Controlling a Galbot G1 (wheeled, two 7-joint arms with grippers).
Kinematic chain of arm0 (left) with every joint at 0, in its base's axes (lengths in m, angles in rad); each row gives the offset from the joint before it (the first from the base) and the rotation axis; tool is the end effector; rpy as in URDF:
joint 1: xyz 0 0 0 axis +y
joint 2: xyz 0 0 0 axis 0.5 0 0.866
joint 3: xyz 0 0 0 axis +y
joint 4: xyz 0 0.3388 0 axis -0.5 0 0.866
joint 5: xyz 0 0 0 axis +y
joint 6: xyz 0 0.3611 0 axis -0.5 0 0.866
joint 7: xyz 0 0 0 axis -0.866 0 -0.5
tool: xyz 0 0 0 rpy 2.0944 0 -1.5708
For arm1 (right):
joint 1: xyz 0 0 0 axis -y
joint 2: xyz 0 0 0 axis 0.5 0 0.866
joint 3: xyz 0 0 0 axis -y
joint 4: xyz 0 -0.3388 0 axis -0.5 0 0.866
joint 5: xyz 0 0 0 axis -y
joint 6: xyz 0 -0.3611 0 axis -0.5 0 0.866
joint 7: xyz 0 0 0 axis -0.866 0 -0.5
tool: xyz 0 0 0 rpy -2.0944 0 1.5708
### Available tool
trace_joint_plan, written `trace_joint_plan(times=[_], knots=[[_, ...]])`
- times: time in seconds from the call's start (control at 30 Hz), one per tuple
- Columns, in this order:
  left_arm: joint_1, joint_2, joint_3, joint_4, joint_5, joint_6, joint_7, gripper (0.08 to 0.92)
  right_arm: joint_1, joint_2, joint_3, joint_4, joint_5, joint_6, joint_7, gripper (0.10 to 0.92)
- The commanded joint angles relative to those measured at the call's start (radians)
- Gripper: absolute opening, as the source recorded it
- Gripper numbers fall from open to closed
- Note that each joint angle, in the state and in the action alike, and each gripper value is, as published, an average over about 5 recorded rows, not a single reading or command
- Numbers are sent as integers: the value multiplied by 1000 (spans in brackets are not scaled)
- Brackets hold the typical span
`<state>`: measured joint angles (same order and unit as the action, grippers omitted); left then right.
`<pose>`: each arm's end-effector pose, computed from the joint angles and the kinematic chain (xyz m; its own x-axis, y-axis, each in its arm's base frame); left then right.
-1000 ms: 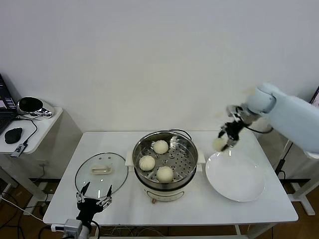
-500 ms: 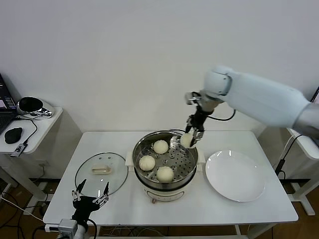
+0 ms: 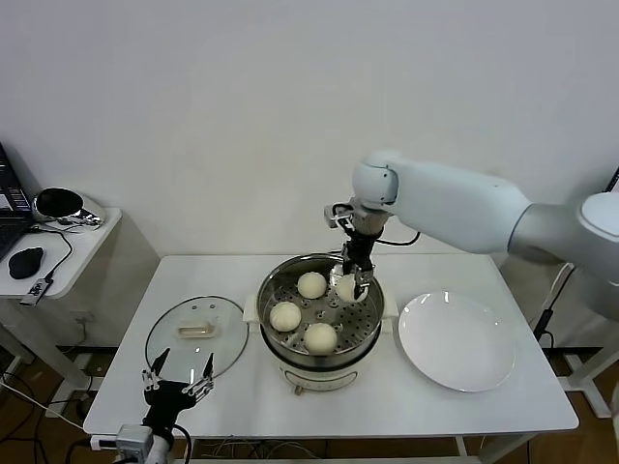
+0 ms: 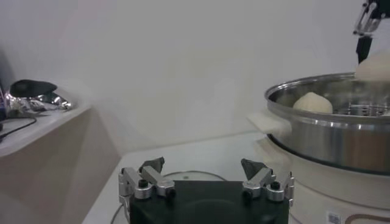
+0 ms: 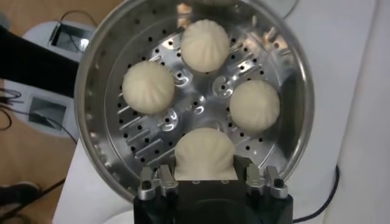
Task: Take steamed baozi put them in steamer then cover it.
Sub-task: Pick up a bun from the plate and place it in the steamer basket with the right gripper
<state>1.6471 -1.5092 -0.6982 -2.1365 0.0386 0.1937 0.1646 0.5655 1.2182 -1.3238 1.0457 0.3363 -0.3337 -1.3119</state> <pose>0.1678 0.0618 -0.2865 -0.9715 0.0155 0.2367 0.0522 0.9874 0.1494 0.5947 0.1026 -0.0605 0.0185 -0.0864 0.9961 -0.9531 -0.3025 -0.0086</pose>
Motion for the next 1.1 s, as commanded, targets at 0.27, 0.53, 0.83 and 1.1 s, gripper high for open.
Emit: trace_joint_plan(times=[0.27, 0.53, 0.83, 1.1], knots=[[-5, -4, 6, 19, -2, 1, 0, 823, -78, 38, 9, -27, -66, 1, 18, 594], [-7, -9, 9, 27, 0, 2, 0, 823, -74, 32, 8, -16, -84, 3, 34, 615], [-2, -11, 11, 16, 1, 5, 2, 823, -39, -74, 58, 77, -77, -10, 33, 811], [1, -12, 7, 32, -19, 3, 3, 823, -87, -347, 401, 269, -46, 1, 159, 823]])
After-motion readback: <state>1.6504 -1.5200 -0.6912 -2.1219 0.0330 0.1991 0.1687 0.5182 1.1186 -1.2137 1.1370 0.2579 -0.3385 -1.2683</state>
